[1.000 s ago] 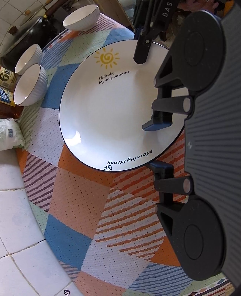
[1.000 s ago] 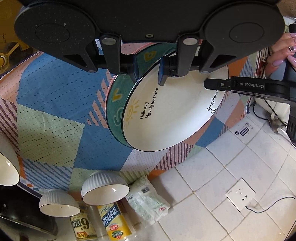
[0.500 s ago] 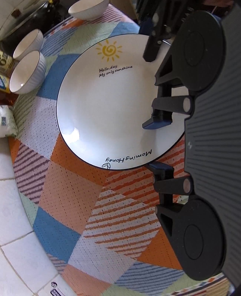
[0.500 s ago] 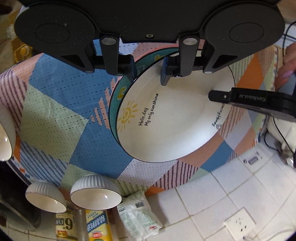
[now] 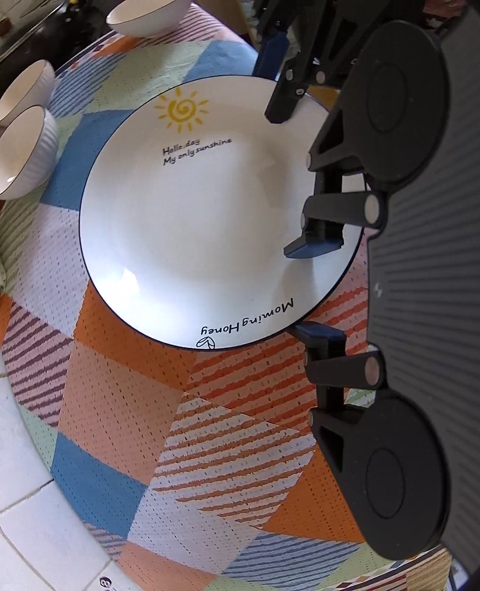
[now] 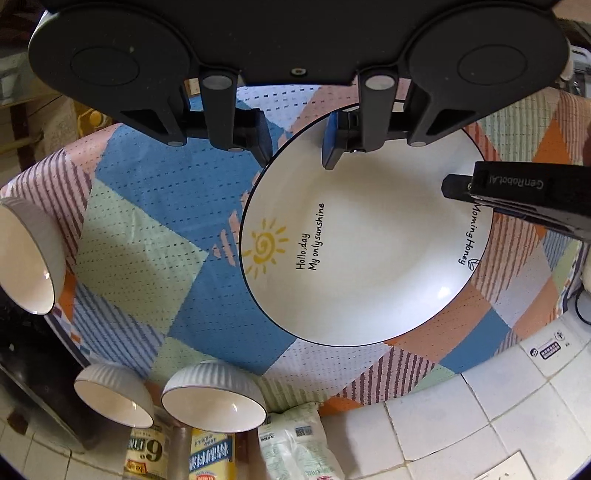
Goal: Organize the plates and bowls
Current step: 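Lower the white plate onto the egg plate and open the left gripper, then move the left gripper to the white ribbed bowl beside the bottles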
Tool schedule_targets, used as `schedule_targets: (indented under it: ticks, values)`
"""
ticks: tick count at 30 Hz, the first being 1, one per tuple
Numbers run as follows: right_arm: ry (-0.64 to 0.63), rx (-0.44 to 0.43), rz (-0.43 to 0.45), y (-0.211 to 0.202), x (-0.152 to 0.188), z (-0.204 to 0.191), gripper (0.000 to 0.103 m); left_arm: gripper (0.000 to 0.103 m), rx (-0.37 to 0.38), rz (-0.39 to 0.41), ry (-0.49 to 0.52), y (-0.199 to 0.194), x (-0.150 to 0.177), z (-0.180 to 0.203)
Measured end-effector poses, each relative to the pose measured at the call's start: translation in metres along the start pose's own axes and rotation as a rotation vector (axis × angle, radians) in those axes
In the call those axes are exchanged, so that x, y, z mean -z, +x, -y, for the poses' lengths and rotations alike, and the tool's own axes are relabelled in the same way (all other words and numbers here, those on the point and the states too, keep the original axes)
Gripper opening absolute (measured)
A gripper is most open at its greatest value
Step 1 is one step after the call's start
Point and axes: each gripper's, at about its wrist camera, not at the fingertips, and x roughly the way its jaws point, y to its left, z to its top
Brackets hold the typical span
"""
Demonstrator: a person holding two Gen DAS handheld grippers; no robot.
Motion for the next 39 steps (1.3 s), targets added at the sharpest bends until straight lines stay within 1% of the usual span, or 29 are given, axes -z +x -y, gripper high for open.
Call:
schedule_targets:
  ticks: [2,5,9,12,15,18,20,22,23,24,25,26,27,29,30,32,33,35,37,39]
  values:
    - [-0.010,-0.020,0.013,-0.001,0.003,0.003,0.036,0.034,0.009,-0.026,0.013,-0.002,-0.004,-0.001]
    - [0.026,-0.061,0.025,-0.011,0.006,0.010,0.036,0.034,0.015,-0.043,0.030,-0.011,-0.010,-0.002]
    - [0.003,-0.041,0.105,-0.030,0.013,0.012,0.036,0.034,0.021,-0.018,0.085,-0.029,-0.015,-0.001]
    - [0.014,-0.027,0.167,-0.042,0.016,0.014,0.038,0.035,0.031,0.004,0.128,-0.043,-0.020,0.003]
    - [0.025,-0.027,0.247,-0.054,0.018,0.014,0.045,0.036,0.044,0.029,0.174,-0.057,-0.026,0.009]
    - [0.034,-0.012,0.320,-0.066,0.019,0.012,0.047,0.036,0.055,0.053,0.223,-0.069,-0.032,0.015]
    - [0.041,-0.008,0.369,-0.074,0.018,0.012,0.049,0.041,0.080,0.084,0.254,-0.080,-0.036,0.019]
    - [0.037,-0.016,0.410,-0.080,0.015,0.011,0.055,0.046,0.104,0.123,0.278,-0.090,-0.039,0.020]
    - [0.025,-0.021,0.425,-0.083,0.013,0.010,0.057,0.046,0.109,0.134,0.288,-0.094,-0.041,0.021]
    - [0.004,-0.020,0.431,-0.084,0.009,0.008,0.062,0.047,0.117,0.145,0.298,-0.098,-0.043,0.022]
    - [-0.026,-0.015,0.433,-0.085,0.005,0.006,0.065,0.049,0.121,0.156,0.306,-0.100,-0.045,0.023]
    - [-0.051,-0.008,0.440,-0.085,0.000,0.005,0.065,0.050,0.120,0.167,0.311,-0.103,-0.048,0.024]
    - [-0.064,-0.004,0.451,-0.085,-0.004,0.006,0.065,0.051,0.116,0.178,0.312,-0.104,-0.051,0.025]
    - [-0.057,-0.008,0.469,-0.084,-0.013,0.011,0.068,0.058,0.117,0.199,0.298,-0.107,-0.060,0.025]
    - [-0.051,-0.014,0.478,-0.082,-0.017,0.014,0.069,0.060,0.124,0.211,0.284,-0.108,-0.065,0.025]
    - [-0.047,-0.012,0.491,-0.076,-0.025,0.021,0.070,0.068,0.155,0.236,0.250,-0.108,-0.075,0.025]
    - [-0.051,-0.005,0.494,-0.071,-0.029,0.025,0.072,0.070,0.166,0.248,0.237,-0.109,-0.080,0.025]
    - [-0.065,-0.004,0.486,-0.060,-0.037,0.033,0.075,0.075,0.155,0.282,0.210,-0.109,-0.089,0.028]
    - [-0.091,-0.050,0.465,-0.048,-0.045,0.044,0.076,0.077,0.135,0.297,0.182,-0.107,-0.096,0.032]
    - [-0.102,-0.069,0.458,-0.038,-0.053,0.053,0.076,0.081,0.140,0.312,0.143,-0.103,-0.105,0.034]
